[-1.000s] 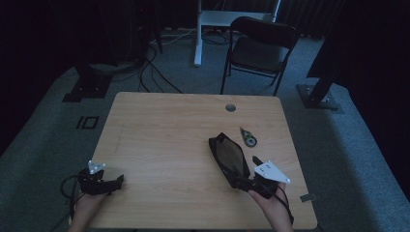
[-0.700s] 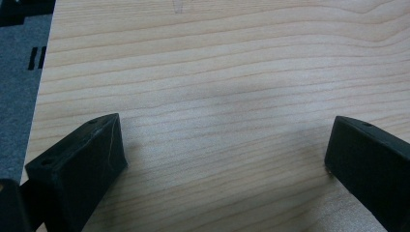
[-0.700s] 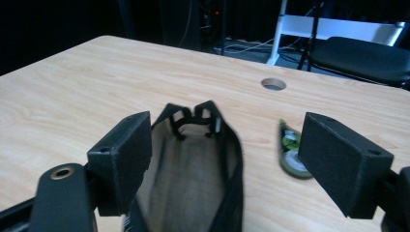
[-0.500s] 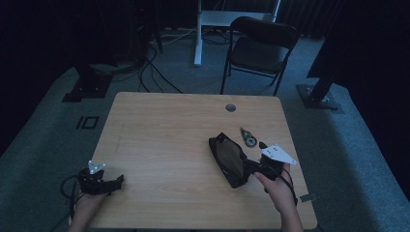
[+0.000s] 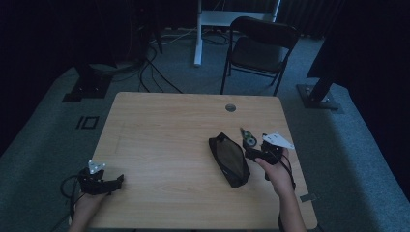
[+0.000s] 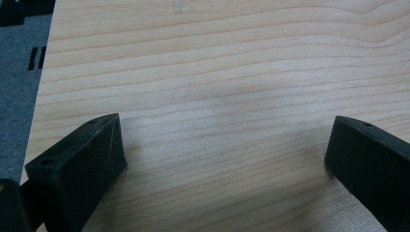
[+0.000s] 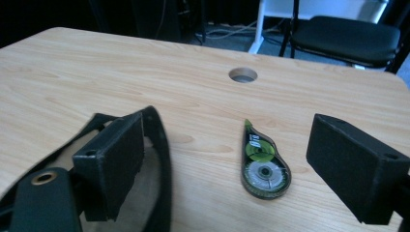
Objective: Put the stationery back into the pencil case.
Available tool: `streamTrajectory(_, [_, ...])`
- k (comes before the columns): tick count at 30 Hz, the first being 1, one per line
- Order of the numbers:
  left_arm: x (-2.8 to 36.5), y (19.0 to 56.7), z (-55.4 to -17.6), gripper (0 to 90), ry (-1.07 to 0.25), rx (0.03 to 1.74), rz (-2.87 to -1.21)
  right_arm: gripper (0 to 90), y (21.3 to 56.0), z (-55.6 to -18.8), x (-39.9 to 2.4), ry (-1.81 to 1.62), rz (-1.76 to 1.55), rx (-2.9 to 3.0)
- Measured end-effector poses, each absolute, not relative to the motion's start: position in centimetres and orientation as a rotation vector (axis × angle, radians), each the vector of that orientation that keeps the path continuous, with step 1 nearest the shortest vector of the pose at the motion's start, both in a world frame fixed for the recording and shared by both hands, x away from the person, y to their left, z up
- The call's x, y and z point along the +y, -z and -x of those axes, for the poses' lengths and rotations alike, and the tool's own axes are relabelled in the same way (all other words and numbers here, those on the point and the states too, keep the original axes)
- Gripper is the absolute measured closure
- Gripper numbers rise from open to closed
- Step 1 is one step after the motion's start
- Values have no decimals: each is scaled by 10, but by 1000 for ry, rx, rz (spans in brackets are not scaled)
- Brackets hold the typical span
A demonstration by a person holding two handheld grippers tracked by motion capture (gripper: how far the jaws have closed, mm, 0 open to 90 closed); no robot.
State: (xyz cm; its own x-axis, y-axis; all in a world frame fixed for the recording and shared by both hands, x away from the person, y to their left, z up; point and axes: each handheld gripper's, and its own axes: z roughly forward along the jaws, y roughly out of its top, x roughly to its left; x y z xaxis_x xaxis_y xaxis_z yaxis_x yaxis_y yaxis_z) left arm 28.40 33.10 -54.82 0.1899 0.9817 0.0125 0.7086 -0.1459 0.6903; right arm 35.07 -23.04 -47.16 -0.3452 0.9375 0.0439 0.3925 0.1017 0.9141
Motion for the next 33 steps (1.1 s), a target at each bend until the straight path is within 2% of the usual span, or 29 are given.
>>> streamTrajectory(20, [331,548,-284,8,-645,1577,-1920,148,510,-418,-245,-1131,-1441,1840])
streamTrajectory(33, [331,548,-284,8,-646,1577,-1920,176,529,-447,-235,-1012,-1457,1912])
